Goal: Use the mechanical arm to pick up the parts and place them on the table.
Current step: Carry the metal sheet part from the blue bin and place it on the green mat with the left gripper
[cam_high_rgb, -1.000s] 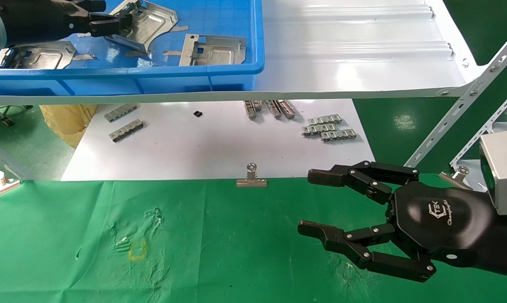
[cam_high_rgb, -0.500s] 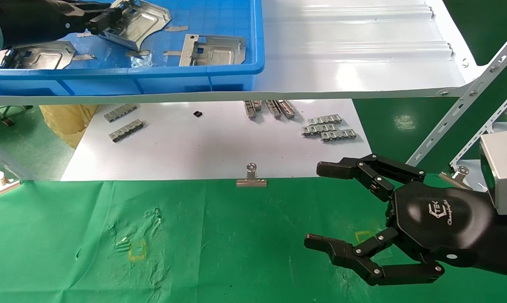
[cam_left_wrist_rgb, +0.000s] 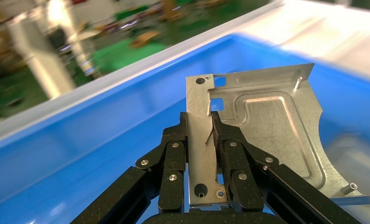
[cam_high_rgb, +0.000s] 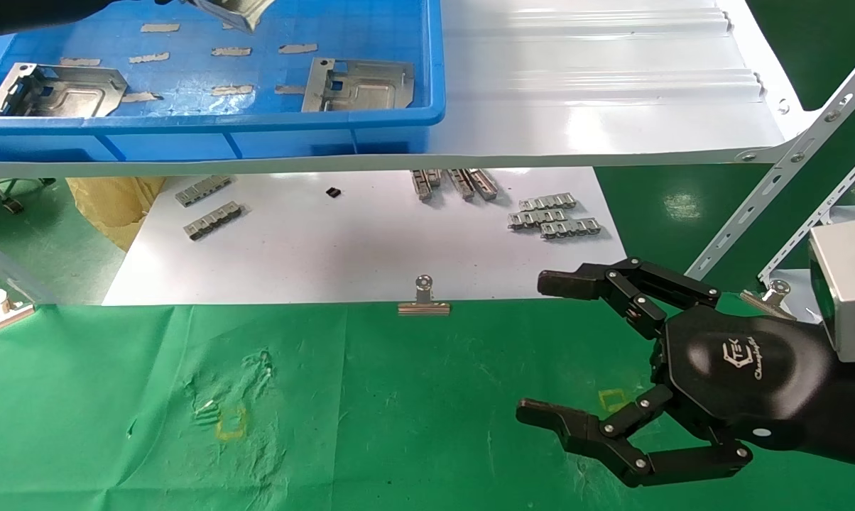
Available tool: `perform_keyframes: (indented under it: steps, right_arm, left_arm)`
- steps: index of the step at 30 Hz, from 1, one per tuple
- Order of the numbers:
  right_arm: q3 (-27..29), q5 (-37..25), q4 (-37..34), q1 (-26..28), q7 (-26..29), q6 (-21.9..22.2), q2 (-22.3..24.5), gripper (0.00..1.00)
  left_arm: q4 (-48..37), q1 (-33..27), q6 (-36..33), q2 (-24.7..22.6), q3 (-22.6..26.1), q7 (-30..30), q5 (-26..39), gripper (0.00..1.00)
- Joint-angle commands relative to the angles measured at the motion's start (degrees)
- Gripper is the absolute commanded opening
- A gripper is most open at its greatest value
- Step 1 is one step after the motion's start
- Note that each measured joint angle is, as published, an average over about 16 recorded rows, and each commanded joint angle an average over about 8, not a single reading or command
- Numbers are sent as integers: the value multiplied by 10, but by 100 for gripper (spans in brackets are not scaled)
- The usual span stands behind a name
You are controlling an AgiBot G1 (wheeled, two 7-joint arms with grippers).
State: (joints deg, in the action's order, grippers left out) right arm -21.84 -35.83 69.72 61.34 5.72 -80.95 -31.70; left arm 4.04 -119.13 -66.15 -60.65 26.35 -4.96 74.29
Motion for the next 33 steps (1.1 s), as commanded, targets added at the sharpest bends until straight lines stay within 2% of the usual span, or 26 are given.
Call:
perform_keyframes:
  steps: [1,7,11,15,22,26,33]
  right_arm:
    - [0,0,0,0,0,0,0,100]
    - [0,0,0,0,0,0,0,100]
    - [0,0,0,0,0,0,0,100]
    - [0,0,0,0,0,0,0,100]
    - [0,0,0,0,0,0,0,100]
    - [0,0,0,0,0,0,0,100]
    - [0,0,0,0,0,0,0,100]
  left_arm:
    - [7,-2,-36,5,-5,-8,-8,0]
    - [32,2,-194,22,-12,-45,-27,0]
    - [66,17,-250,30,-6,-66,-39,0]
    - [141,53,-261,49,14,-72,-69,0]
    - [295,134,-256,122,84,-81,-145,0]
    - [305,161,-251,150,127,-119,-142,0]
    - [251,185,-243,165,189,-230,-90,0]
